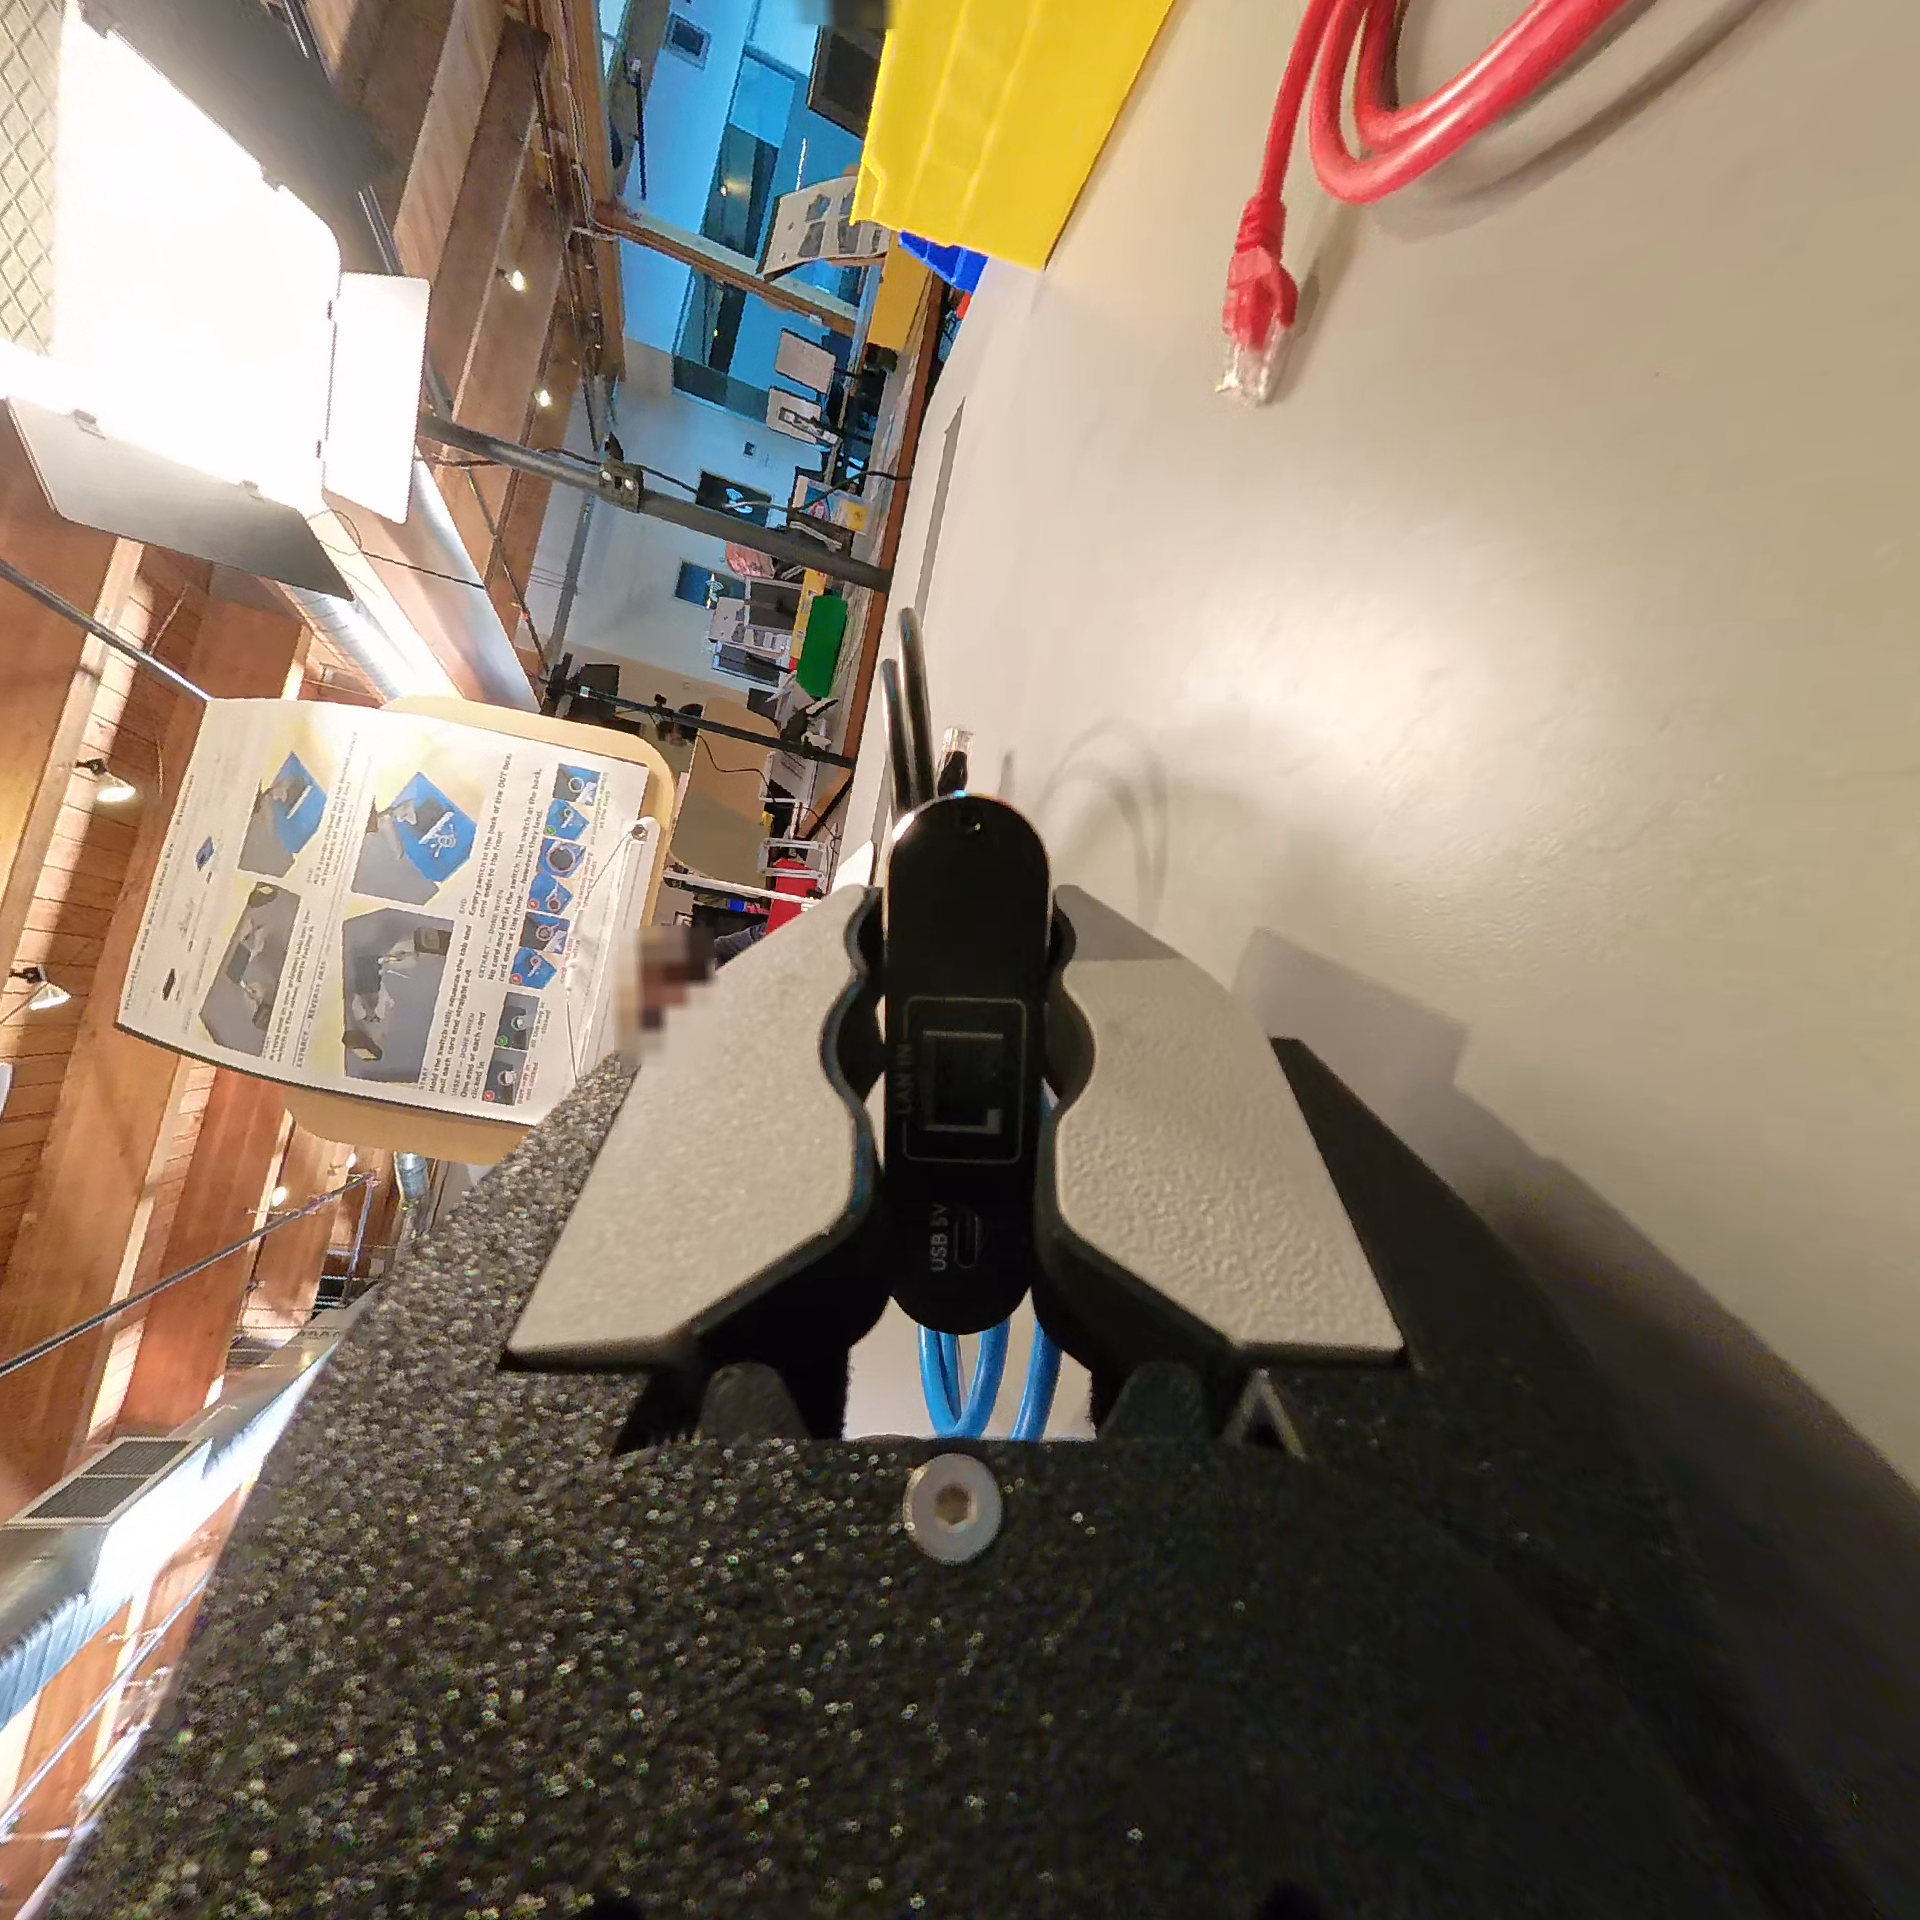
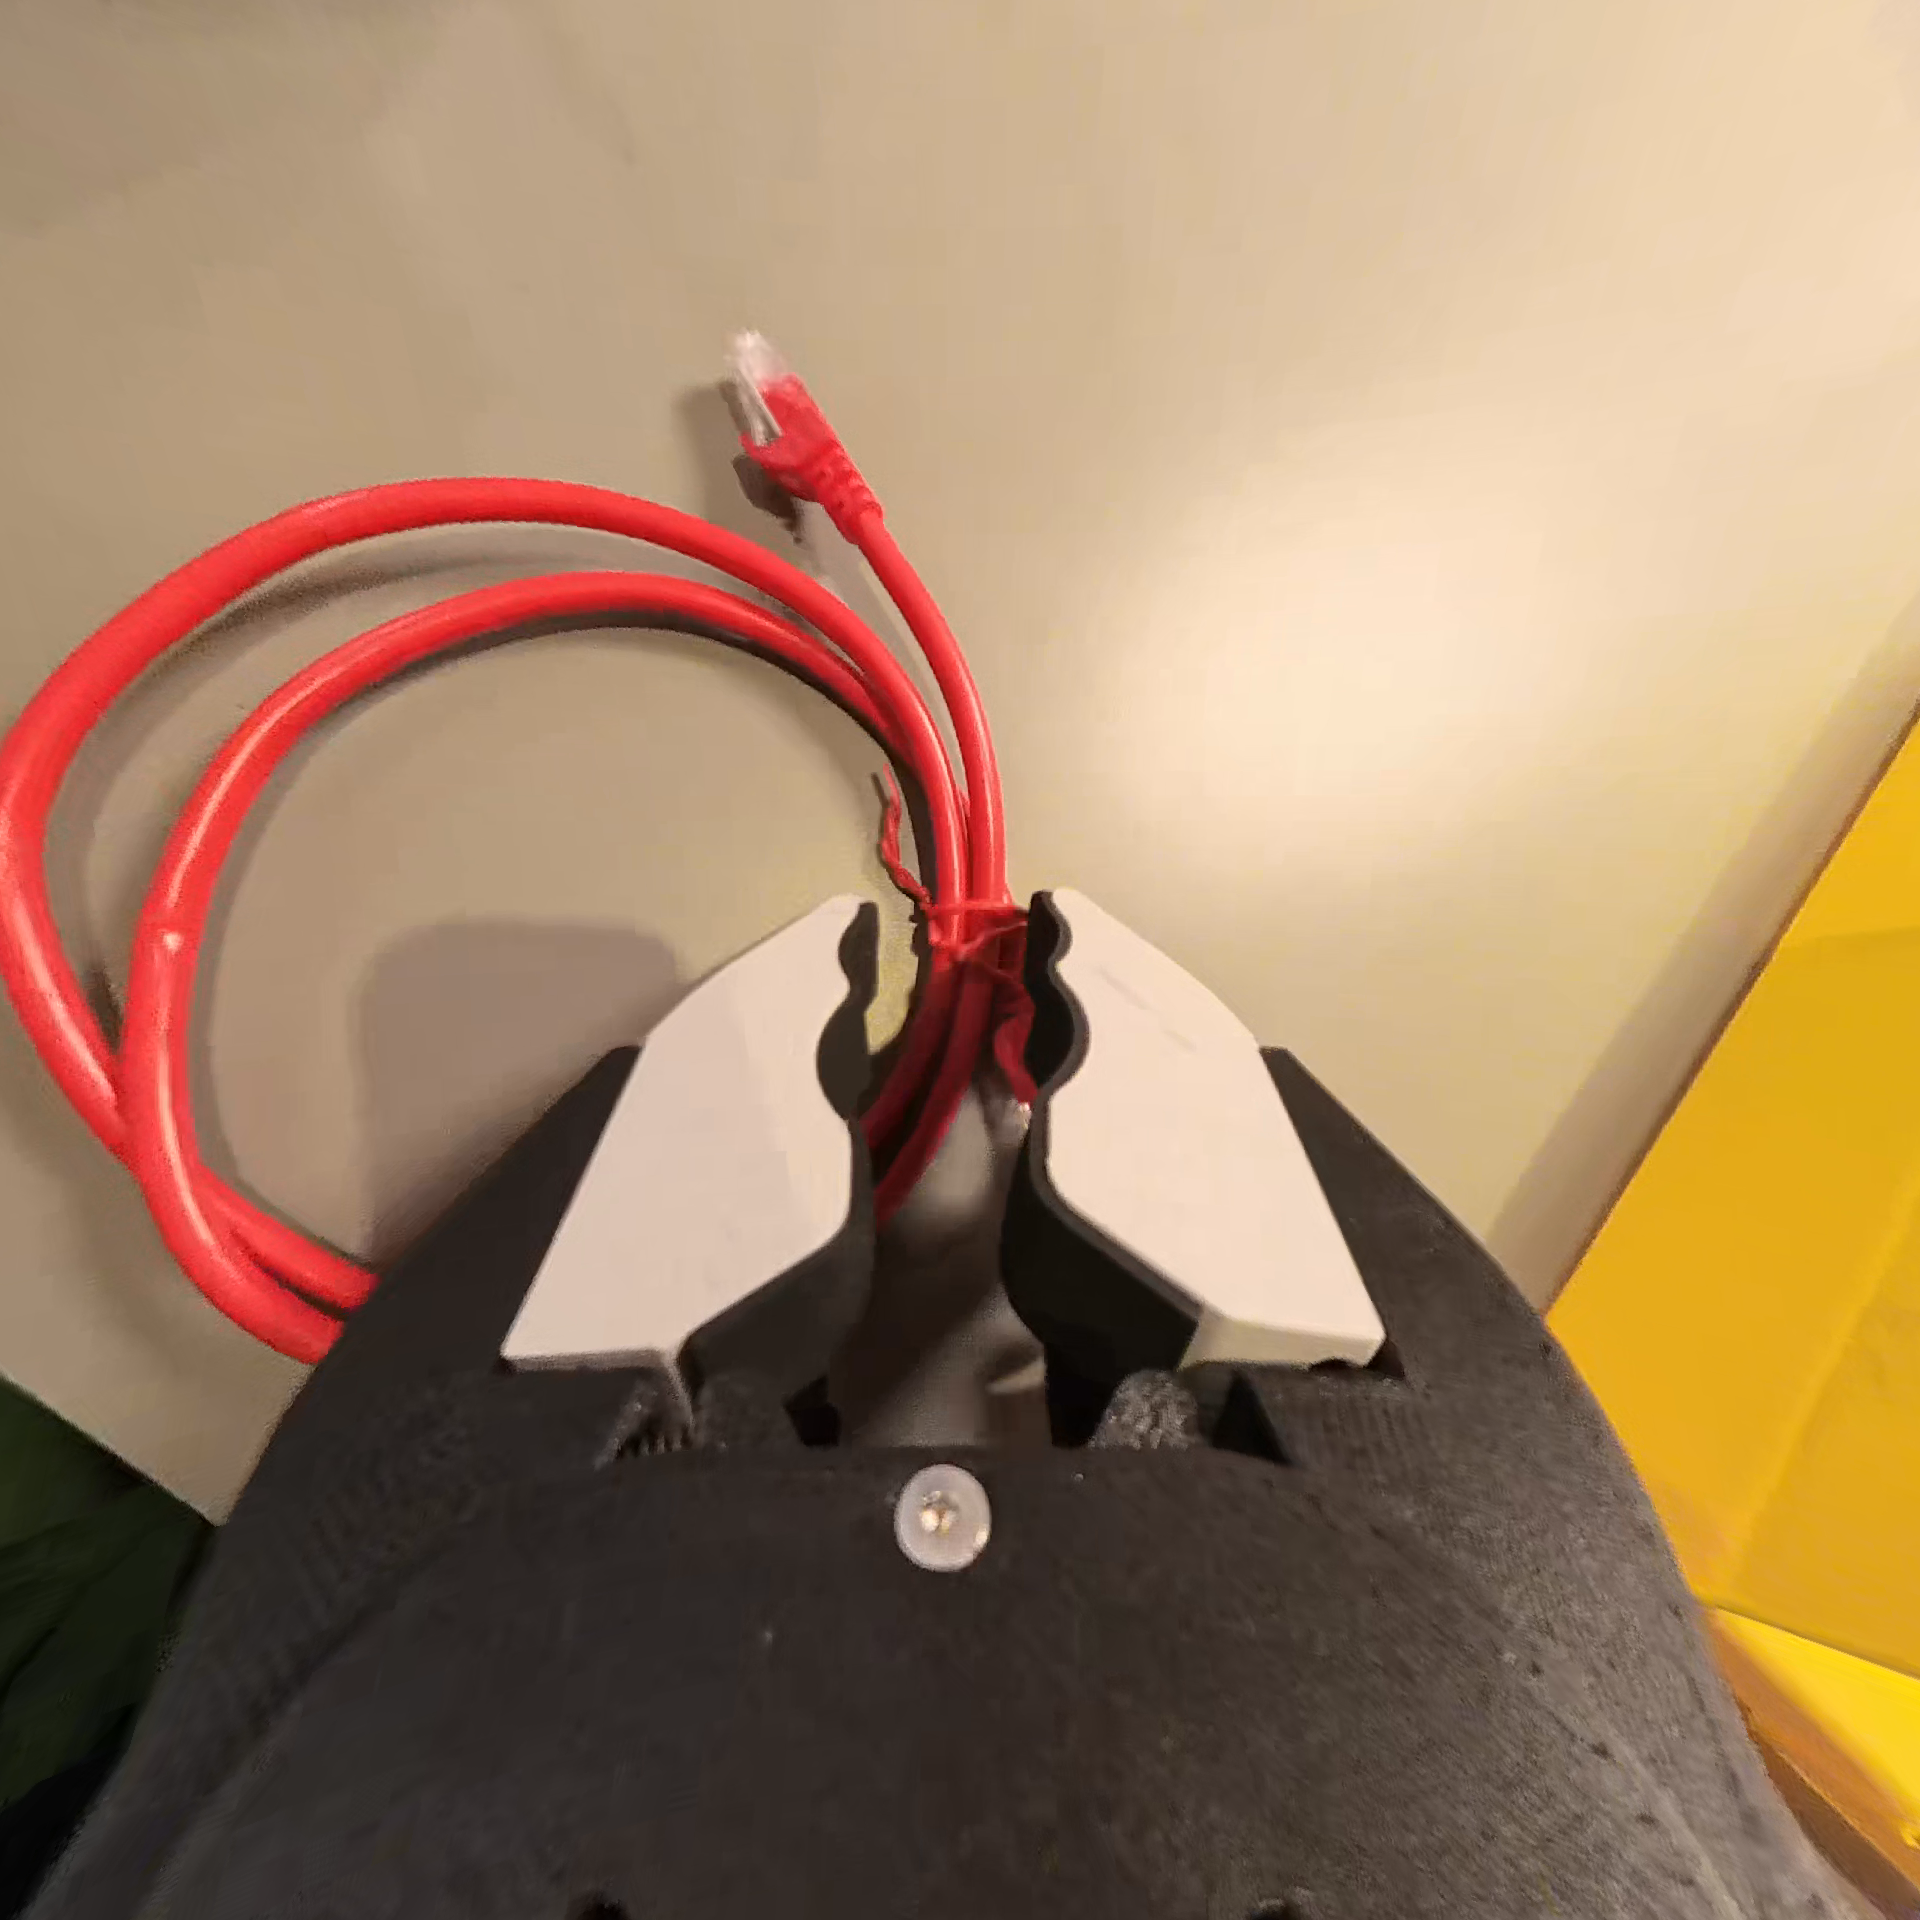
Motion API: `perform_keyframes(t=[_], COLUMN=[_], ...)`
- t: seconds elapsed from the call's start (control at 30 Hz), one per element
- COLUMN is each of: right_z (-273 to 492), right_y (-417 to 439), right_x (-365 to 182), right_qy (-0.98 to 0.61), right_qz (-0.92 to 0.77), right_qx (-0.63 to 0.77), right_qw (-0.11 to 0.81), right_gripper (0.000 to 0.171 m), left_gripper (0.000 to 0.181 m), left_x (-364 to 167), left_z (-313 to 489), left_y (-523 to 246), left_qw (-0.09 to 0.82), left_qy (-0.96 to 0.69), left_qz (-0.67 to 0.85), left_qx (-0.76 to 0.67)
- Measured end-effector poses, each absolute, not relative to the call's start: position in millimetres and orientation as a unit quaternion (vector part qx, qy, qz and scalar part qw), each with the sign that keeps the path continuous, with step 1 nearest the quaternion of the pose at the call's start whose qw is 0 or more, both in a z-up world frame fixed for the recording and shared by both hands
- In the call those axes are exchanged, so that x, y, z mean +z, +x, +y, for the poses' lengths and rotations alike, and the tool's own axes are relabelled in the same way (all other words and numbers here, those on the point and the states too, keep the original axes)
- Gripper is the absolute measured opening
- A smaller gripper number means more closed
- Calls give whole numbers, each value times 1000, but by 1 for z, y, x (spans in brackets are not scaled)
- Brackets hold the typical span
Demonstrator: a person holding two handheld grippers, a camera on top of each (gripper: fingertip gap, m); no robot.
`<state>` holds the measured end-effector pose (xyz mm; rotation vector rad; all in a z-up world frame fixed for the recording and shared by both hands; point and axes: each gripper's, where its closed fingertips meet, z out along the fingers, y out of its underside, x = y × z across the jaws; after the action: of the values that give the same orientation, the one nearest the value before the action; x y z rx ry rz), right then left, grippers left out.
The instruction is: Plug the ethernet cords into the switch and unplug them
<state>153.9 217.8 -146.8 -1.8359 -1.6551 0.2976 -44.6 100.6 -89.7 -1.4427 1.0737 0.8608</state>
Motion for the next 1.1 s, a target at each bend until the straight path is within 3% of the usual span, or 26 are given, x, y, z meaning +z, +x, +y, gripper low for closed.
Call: perform_keyframes(t=[0.07,0.57,0.87,1.1], right_z=[219,219,243,304], right_y=[155,170,179,279], right_x=[-147,-142,-49,56], right_qy=[-693,-674,-627,-623], right_qz=[-638,-672,-590,-308], right_qx=[89,36,31,26], right_qw=[324,305,508,719], right_gripper=[19,15,14,14], left_gripper=[27,27,27,27], left_x=[-91,-93,-93,-94], left_z=[101,98,98,98], left_y=[-44,-38,-38,-37], left_qw=[542,538,538,536], left_qy=[-607,-595,-594,-594], left_qz=[455,473,475,476], left_qx=[362,363,364,364])
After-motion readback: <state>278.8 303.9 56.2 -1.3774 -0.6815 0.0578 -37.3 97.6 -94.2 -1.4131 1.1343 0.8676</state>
